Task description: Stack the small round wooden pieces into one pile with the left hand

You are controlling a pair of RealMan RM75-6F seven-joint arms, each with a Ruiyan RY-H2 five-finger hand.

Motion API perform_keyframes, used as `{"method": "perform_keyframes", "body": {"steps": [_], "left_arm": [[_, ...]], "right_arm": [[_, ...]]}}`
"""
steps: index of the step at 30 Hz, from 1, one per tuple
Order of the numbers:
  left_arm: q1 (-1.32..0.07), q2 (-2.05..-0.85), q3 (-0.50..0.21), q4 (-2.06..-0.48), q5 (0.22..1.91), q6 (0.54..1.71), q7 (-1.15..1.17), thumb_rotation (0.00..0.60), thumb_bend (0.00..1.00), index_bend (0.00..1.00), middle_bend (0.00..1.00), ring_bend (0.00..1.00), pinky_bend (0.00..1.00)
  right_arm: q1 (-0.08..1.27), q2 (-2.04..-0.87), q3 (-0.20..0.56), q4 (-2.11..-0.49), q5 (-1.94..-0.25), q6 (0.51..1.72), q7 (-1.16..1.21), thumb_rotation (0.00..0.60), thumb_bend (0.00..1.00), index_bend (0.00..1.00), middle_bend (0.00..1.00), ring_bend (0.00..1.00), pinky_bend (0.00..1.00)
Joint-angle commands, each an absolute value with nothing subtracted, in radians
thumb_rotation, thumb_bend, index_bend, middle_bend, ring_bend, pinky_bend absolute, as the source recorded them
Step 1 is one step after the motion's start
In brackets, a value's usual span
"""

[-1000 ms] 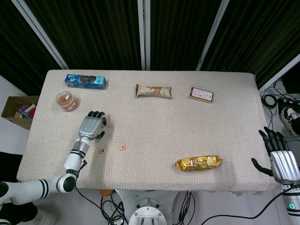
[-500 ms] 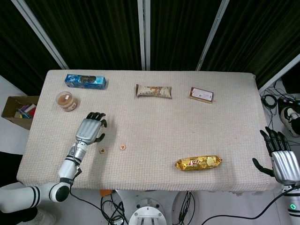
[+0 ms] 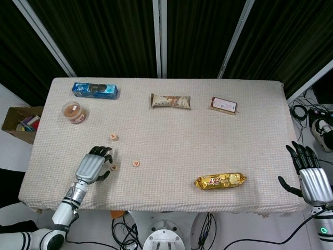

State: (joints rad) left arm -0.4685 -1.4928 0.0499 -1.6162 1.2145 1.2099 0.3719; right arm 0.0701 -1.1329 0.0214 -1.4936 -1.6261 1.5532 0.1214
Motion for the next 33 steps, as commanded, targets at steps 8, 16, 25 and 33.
{"method": "perform_keyframes", "body": {"steps": [8,16,25,33], "left_arm": [[-0.471,-1.536,0.025,-1.585,1.209,1.176,0.416,0.6,0.32,0.42,0.12,0.1,0.15],[-0.467,-1.545,0.012,-1.578,1.184,1.155,0.447,0.6,0.35,0.41,0.12,0.1,0.14],[-0.458,-1.551,0.006,-1.577,1.173,1.139,0.447,0.6,0.35,0.43,0.12,0.1,0.14],[-0.457,-1.565,-0.003,-1.559,1.176,1.133,0.449,0.6,0.37,0.46,0.12,0.1,0.15]], "right_arm": [[0.063,-1.127,0.02,-1.497,-1.625,1.561,0.124,0.6,0.22,0.0,0.0,0.0,0.0],[0.061,-1.129,0.019,-1.492,-1.624,1.56,0.128,0.6,0.22,0.0,0.0,0.0,0.0],[0.059,-1.13,0.019,-1.492,-1.623,1.563,0.127,0.6,0.22,0.0,0.0,0.0,0.0],[0.059,-1.131,0.019,-1.492,-1.622,1.561,0.126,0.6,0.22,0.0,0.0,0.0,0.0]]}}
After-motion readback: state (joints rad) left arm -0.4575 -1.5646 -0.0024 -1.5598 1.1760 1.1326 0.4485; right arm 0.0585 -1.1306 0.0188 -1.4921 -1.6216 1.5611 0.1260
